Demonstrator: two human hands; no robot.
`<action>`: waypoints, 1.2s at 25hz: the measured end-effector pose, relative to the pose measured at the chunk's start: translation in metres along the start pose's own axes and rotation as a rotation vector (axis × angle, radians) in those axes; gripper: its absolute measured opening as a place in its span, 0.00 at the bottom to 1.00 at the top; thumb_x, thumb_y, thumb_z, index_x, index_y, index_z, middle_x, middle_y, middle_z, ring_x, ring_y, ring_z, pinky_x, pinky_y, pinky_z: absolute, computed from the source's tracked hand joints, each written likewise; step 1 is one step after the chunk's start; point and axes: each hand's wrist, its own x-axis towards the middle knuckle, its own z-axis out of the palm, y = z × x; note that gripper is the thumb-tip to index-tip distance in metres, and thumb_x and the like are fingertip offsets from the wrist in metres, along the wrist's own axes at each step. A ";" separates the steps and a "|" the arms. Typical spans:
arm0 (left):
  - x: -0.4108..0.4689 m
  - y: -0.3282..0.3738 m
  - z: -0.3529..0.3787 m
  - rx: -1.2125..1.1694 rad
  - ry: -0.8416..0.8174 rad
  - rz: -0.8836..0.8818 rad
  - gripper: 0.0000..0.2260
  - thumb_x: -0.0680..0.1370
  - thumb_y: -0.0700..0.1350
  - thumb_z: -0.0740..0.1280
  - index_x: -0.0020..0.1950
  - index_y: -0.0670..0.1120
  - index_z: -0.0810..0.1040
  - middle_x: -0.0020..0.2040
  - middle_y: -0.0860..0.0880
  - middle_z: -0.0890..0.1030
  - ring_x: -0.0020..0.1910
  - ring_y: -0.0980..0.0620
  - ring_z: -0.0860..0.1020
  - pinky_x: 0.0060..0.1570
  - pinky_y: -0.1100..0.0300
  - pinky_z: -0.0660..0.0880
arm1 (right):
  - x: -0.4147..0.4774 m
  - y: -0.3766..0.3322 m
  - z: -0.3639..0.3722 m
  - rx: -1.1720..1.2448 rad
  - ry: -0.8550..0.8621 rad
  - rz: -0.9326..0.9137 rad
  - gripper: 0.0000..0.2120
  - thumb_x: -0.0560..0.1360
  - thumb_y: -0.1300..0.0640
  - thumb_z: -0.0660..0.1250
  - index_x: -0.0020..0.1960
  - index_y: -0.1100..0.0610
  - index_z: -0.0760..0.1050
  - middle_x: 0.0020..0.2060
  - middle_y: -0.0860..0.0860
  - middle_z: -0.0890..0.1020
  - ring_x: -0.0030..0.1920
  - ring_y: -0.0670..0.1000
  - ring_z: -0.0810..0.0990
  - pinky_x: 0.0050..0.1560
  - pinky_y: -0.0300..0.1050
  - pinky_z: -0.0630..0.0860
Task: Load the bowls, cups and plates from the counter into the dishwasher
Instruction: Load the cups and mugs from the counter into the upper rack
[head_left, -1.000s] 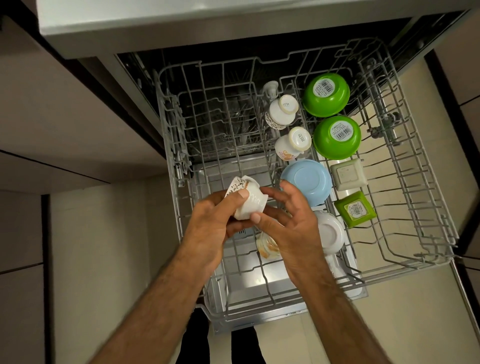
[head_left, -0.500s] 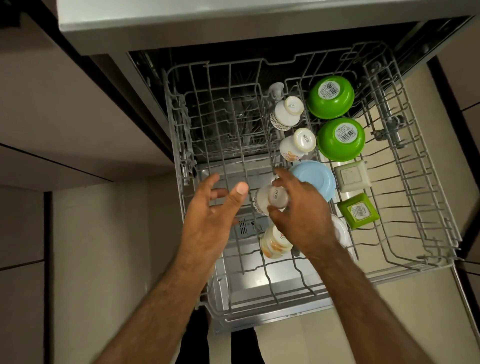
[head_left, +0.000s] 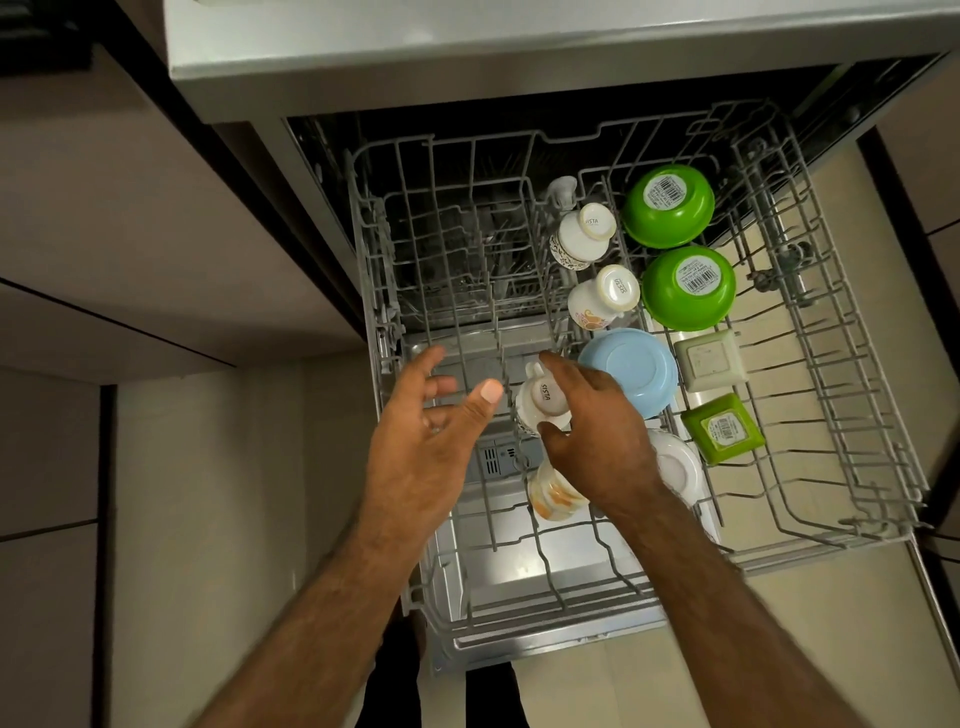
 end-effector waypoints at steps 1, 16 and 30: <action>-0.001 0.004 -0.001 0.050 -0.006 0.020 0.38 0.73 0.65 0.73 0.79 0.59 0.64 0.69 0.55 0.76 0.62 0.57 0.79 0.61 0.51 0.80 | 0.000 -0.002 -0.002 0.016 0.016 -0.005 0.36 0.70 0.60 0.76 0.75 0.50 0.67 0.67 0.51 0.77 0.66 0.55 0.74 0.59 0.51 0.76; -0.067 0.165 -0.084 0.706 0.202 0.538 0.39 0.81 0.50 0.70 0.85 0.50 0.50 0.84 0.54 0.53 0.83 0.56 0.49 0.81 0.52 0.57 | -0.018 -0.157 -0.147 0.192 0.197 -0.244 0.30 0.76 0.54 0.72 0.76 0.53 0.67 0.73 0.50 0.72 0.73 0.51 0.69 0.71 0.51 0.69; -0.114 0.252 -0.370 0.688 0.468 0.613 0.41 0.79 0.53 0.70 0.84 0.51 0.49 0.84 0.52 0.53 0.82 0.54 0.54 0.77 0.53 0.61 | -0.033 -0.446 -0.195 0.136 0.238 -0.447 0.30 0.79 0.50 0.69 0.78 0.50 0.64 0.75 0.46 0.68 0.75 0.45 0.65 0.74 0.39 0.59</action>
